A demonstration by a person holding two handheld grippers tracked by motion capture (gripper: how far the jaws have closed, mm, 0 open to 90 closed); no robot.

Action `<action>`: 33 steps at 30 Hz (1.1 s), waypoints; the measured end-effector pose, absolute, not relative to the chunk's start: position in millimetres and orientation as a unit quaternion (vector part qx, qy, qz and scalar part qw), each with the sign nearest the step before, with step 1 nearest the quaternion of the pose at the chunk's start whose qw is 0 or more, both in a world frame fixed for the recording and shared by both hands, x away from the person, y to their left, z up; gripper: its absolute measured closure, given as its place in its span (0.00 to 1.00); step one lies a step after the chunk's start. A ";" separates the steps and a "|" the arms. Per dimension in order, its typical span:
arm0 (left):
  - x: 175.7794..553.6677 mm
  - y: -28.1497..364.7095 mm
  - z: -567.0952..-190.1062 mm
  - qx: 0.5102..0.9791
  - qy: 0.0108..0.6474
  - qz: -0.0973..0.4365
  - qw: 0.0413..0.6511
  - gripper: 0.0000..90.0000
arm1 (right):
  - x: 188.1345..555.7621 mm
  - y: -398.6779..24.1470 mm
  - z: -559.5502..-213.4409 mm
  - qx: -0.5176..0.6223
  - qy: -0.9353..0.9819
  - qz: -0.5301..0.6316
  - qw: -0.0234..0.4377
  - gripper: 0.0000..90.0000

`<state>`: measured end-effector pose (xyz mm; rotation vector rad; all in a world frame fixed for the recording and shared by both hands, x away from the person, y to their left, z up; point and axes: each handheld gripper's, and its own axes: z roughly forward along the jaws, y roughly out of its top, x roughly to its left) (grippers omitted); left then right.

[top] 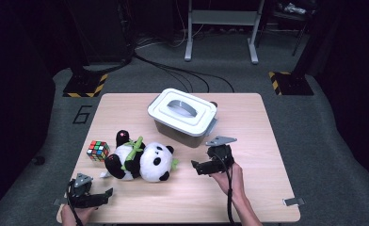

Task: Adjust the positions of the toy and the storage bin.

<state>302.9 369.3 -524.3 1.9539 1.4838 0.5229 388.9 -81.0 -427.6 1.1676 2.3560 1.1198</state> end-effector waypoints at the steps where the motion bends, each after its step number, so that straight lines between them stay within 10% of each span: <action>1: 303.3 369.4 -525.2 0.739 0.561 0.203 0.314 0.05 | 391.6 -82.8 -424.4 0.406 0.815 0.387 0.145 0.04; 22: 313.4 369.7 -532.6 0.732 0.557 0.235 0.314 0.00 | 494.3 -64.9 -377.1 0.363 0.840 0.354 0.196 0.02; 33: 314.6 370.0 -531.7 0.734 0.558 0.229 0.312 0.00 | 547.1 -32.1 -381.9 0.341 0.856 0.336 0.195 0.51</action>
